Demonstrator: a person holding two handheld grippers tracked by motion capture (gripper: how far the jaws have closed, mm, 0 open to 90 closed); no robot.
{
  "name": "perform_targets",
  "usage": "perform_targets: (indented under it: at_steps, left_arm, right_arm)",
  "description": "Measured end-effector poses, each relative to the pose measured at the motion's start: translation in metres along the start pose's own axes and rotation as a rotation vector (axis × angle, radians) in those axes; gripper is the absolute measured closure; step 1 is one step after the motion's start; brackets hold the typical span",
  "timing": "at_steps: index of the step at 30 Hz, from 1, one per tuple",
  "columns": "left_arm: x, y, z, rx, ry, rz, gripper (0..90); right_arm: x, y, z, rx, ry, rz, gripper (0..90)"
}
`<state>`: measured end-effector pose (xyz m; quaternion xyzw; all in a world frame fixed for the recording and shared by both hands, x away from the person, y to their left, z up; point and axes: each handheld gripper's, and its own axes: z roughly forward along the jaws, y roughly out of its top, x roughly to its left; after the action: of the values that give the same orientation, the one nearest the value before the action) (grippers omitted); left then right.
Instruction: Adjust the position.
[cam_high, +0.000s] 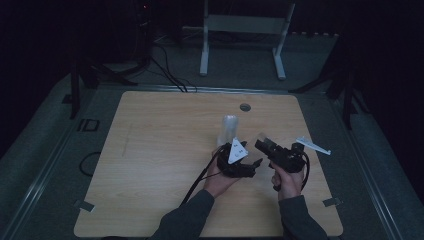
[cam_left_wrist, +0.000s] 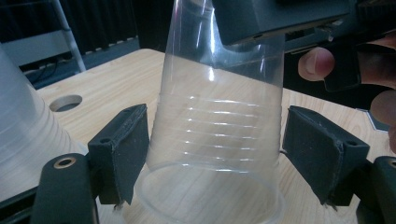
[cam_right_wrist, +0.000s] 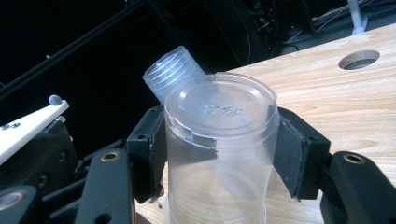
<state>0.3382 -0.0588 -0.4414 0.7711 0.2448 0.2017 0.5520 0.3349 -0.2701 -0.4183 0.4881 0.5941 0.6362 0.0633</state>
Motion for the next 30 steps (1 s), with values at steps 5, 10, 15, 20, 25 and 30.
perform_targets:
  at_steps: [5,10,15,20,25,30]
  left_arm:
    - [0.0001,-0.0004,-0.0004,-0.019,0.005,0.001,22.8]
    - [0.0010,-0.0017,0.0012,-0.017,0.007,-0.005,22.6]
    - [0.0012,-0.0025,0.0024,-0.014,0.002,-0.011,22.8]
    - [0.0023,-0.0029,0.0026,-0.014,-0.002,-0.018,24.0]
    - [0.0027,-0.0036,0.0041,-0.007,-0.006,-0.022,24.0]
    - [0.0014,-0.0031,0.0038,0.000,-0.004,-0.012,26.3]
  right_arm:
    - [-0.0019,0.0006,-0.0008,-0.006,0.025,0.027,41.4]
    - [-0.0033,0.0003,-0.0012,-0.010,0.045,0.049,41.5]
    - [-0.0033,0.0001,-0.0013,-0.012,0.054,0.048,41.5]
    - [-0.0058,0.0000,-0.0026,-0.020,0.063,0.067,41.6]
    - [-0.0062,-0.0004,-0.0030,-0.020,0.065,0.072,41.6]
    - [-0.0065,-0.0006,-0.0030,-0.018,0.066,0.069,41.3]
